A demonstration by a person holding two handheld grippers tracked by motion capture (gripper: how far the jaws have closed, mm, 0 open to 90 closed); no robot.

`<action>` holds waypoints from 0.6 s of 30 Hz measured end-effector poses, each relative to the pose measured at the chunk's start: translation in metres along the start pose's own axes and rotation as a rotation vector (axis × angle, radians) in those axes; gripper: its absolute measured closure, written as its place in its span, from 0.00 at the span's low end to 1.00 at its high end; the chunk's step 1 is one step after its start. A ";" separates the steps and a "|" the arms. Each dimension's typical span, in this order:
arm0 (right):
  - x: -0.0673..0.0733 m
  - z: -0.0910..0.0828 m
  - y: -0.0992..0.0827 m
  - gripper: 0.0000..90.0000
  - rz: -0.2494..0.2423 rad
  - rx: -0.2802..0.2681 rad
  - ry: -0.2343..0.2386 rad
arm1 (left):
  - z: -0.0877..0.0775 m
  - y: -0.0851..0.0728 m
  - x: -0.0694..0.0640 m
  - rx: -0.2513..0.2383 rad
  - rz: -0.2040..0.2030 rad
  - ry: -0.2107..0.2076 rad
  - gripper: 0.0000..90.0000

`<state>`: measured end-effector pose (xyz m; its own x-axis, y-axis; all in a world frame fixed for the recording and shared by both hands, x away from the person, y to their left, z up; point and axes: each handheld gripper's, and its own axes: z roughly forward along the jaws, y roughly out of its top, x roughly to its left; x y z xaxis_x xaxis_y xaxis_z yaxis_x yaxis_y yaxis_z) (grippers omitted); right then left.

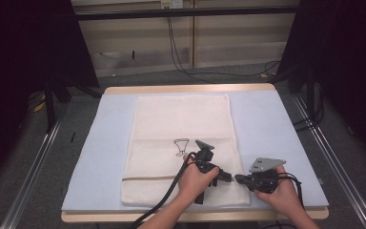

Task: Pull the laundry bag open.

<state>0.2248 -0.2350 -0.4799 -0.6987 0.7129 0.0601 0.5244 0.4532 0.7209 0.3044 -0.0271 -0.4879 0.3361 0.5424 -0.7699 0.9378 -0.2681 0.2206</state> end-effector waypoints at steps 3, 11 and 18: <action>0.000 0.000 0.000 1.00 0.014 0.001 0.000 | -0.001 -0.001 0.000 0.002 0.002 -0.001 0.97; -0.001 0.000 -0.001 1.00 0.024 -0.001 0.007 | -0.014 -0.002 0.003 0.002 0.007 0.016 0.97; -0.002 0.000 -0.001 1.00 0.024 -0.003 0.011 | -0.026 -0.005 0.008 -0.010 0.026 0.028 0.97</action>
<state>0.2252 -0.2367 -0.4806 -0.6911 0.7177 0.0853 0.5398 0.4341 0.7212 0.3048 -0.0006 -0.4794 0.3627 0.5576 -0.7466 0.9294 -0.2749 0.2462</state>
